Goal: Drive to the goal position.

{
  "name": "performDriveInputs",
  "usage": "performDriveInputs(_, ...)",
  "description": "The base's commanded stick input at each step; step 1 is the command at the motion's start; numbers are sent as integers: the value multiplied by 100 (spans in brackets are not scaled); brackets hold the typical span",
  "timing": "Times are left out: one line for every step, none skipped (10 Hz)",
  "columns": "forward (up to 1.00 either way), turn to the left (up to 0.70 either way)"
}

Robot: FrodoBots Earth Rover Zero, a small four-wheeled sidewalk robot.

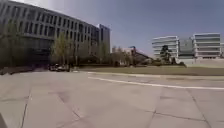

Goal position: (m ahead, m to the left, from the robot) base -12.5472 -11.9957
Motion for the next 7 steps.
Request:
performDriveInputs(70,-35)
performDriveInputs(70,-35)
performDriveInputs(70,-35)
performDriveInputs(70,-35)
performDriveInputs(70,-35)
performDriveInputs(70,-35)
performDriveInputs(70,-35)
